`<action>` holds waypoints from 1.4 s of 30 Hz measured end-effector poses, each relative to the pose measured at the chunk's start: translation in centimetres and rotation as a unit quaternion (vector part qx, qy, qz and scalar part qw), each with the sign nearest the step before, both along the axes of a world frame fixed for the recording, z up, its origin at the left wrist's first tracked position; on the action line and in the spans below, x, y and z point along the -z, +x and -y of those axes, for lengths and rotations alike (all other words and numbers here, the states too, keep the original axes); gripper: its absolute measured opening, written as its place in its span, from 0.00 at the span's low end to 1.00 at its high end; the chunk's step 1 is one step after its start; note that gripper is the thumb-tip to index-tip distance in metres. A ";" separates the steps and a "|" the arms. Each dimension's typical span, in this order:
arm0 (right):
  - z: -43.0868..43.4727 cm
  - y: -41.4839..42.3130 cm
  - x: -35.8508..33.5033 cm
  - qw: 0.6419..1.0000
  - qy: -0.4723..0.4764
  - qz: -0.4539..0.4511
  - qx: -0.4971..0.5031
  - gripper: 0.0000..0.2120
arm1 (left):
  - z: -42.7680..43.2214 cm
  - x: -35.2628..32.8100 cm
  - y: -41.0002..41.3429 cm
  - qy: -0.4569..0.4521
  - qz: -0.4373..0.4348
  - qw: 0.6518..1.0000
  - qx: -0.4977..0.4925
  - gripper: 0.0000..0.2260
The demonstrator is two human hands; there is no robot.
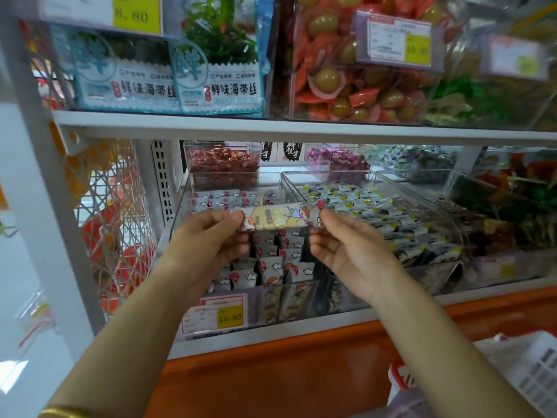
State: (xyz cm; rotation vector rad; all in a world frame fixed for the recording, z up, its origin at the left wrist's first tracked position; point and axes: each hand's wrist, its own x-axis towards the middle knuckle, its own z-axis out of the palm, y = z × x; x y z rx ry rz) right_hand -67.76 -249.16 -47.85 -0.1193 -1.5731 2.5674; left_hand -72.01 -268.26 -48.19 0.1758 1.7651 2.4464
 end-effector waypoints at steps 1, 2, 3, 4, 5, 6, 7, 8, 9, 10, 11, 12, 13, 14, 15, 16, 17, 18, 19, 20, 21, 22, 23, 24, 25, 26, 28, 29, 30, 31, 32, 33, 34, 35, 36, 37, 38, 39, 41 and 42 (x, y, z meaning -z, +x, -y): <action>0.0 0.0 0.0 1.000 -0.009 0.001 -0.009 0.08 | 0.0 0.0 0.0 0.013 0.008 1.000 0.005 0.06; 0.0 0.0 0.0 1.000 -0.017 0.002 -0.016 0.08 | -0.1 0.0 0.0 0.028 0.017 0.999 0.009 0.06; 0.1 -0.1 0.0 1.000 -0.024 0.003 -0.020 0.08 | -0.1 0.0 0.0 0.042 0.026 0.999 0.016 0.05; 0.1 -0.2 0.0 0.999 -0.033 0.005 -0.022 0.08 | -0.1 0.0 0.0 0.057 0.034 0.998 0.024 0.05; 0.1 -0.3 0.1 0.999 -0.043 0.007 -0.023 0.08 | -0.1 -0.1 0.0 0.072 0.042 0.996 0.036 0.04; 0.1 -0.4 0.2 0.998 -0.054 0.010 -0.022 0.08 | 0.0 -0.2 0.0 0.087 0.049 0.994 0.047 0.03; 0.1 -0.5 0.2 0.998 -0.066 0.012 -0.020 0.06 | 0.0 -0.3 0.0 0.102 0.055 0.992 0.058 0.03; 0.1 -0.5 0.2 0.997 -0.078 0.012 -0.018 0.04 | 0.0 -0.3 0.0 0.115 0.058 0.989 0.065 0.02; 0.0 -0.6 0.2 0.996 -0.090 0.011 -0.018 0.04 | 0.0 -0.4 0.0 0.125 0.060 0.988 0.069 0.02; -0.1 -0.6 0.2 0.995 -0.101 0.011 -0.019 0.04 | 0.0 -0.5 0.0 0.132 0.060 0.987 0.071 0.03; -0.3 -0.6 0.2 0.994 -0.111 0.012 -0.019 0.03 | 0.0 -0.5 0.1 0.138 0.059 0.986 0.070 0.04; -0.4 -0.6 0.2 0.993 -0.119 0.013 -0.021 0.03 | -0.1 -0.6 0.2 0.144 0.059 0.986 0.066 0.06; -0.5 -0.5 0.2 0.992 -0.126 0.015 -0.023 0.03 | -0.1 -0.7 0.3 0.150 0.059 0.985 0.061 0.08; -0.5 -0.5 0.2 0.991 -0.131 0.016 -0.025 0.04 | -0.1 -0.7 0.4 0.154 0.059 0.985 0.053 0.09; -0.6 -0.6 0.2 0.990 -0.134 0.017 -0.027 0.06 | -0.2 -0.7 0.5 0.156 0.058 0.985 0.046 0.10; -0.6 -0.6 0.2 0.990 -0.137 0.017 -0.027 0.07 | -0.2 -0.8 0.5 0.156 0.056 0.985 0.040 0.10; -0.6 -0.6 0.2 0.990 -0.138 0.015 -0.027 0.08 | -0.2 -0.8 0.5 0.154 0.053 0.986 0.036 0.10; -0.6 -0.6 0.2 0.990 -0.137 0.013 -0.027 0.08 | -0.3 -0.8 0.5 0.152 0.050 0.987 0.033 0.10; -0.6 -0.5 0.1 0.991 -0.134 0.009 -0.028 0.09 | -0.3 -0.8 0.4 0.151 0.048 0.987 0.029 0.10; -0.6 -0.5 0.1 0.991 -0.131 0.003 -0.029 0.09 | -0.3 -0.7 0.4 0.151 0.048 0.987 0.026 0.10; -0.5 -0.5 0.1 0.992 -0.126 -0.003 -0.029 0.09 | -0.3 -0.7 0.4 0.151 0.050 0.987 0.022 0.09; -0.5 -0.5 0.1 0.992 -0.120 -0.010 -0.028 0.09 | -0.3 -0.6 0.3 0.152 0.053 0.987 0.018 0.09; -0.4 -0.4 0.0 0.993 -0.109 -0.018 -0.026 0.10 | -0.2 -0.5 0.2 0.152 0.057 0.987 0.016 0.09; -0.3 -0.4 0.0 0.995 -0.096 -0.026 -0.024 0.10 | -0.2 -0.3 0.1 0.150 0.062 0.987 0.014 0.08; -0.3 -0.4 0.0 0.996 -0.083 -0.035 -0.022 0.10 | -0.1 -0.2 0.1 0.147 0.068 0.987 0.012 0.08; -0.2 -0.3 0.0 0.996 -0.071 -0.043 -0.021 0.11 | -0.1 -0.1 0.0 0.145 0.074 0.987 0.012 0.08; -0.1 -0.3 -0.1 0.997 -0.056 -0.052 -0.020 0.11 | -0.1 0.0 -0.1 0.143 0.086 0.986 0.009 0.08; -0.1 -0.3 0.0 0.997 -0.050 -0.055 -0.017 0.11 | -0.1 0.0 -0.1 0.142 0.092 0.986 0.004 0.07; 0.0 -0.3 0.0 0.997 -0.041 -0.059 -0.010 0.10 | -0.2 -0.1 -0.2 0.141 0.096 0.985 -0.002 0.06; 0.0 -0.3 0.0 0.998 -0.029 -0.062 0.001 0.10 | -0.2 -0.1 -0.2 0.138 0.099 0.985 -0.006 0.04; 0.0 -0.3 0.1 0.998 -0.015 -0.066 0.012 0.10 | -0.2 -0.2 -0.1 0.133 0.098 0.986 -0.008 0.04; 0.0 -0.3 0.2 0.997 0.000 -0.070 0.025 0.10 | -0.2 -0.3 0.0 0.121 0.089 0.989 -0.004 0.03; 0.0 -0.3 0.3 0.997 0.015 -0.072 0.038 0.10 | -0.2 -0.3 0.1 0.105 0.073 0.992 0.004 0.03; 0.0 -0.3 0.3 0.996 0.027 -0.074 0.049 0.10 | -0.3 -0.3 0.2 0.086 0.054 0.995 0.015 0.04; -0.1 -0.3 0.4 0.995 0.033 -0.073 0.059 0.10 | -0.3 -0.3 0.3 0.067 0.037 0.997 0.025 0.05; -0.1 -0.3 0.4 0.995 0.036 -0.072 0.063 0.08 | -0.3 -0.2 0.4 0.051 0.023 0.998 0.034 0.05; -0.2 -0.3 0.3 0.995 0.038 -0.070 0.063 0.07 | -0.4 -0.2 0.5 0.032 0.007 0.999 0.040 0.05; -0.2 -0.3 0.2 0.995 0.042 -0.069 0.059 0.05 | -0.5 -0.1 0.5 0.008 -0.015 0.999 0.040 0.06; -0.2 -0.3 0.3 0.993 0.074 -0.068 0.064 0.06 | -0.6 -0.1 0.7 -0.061 -0.067 0.996 0.020 0.10; -0.3 -0.4 0.4 0.989 0.106 -0.070 0.076 0.06 | -0.7 -0.1 0.8 -0.095 -0.095 0.991 0.008 0.11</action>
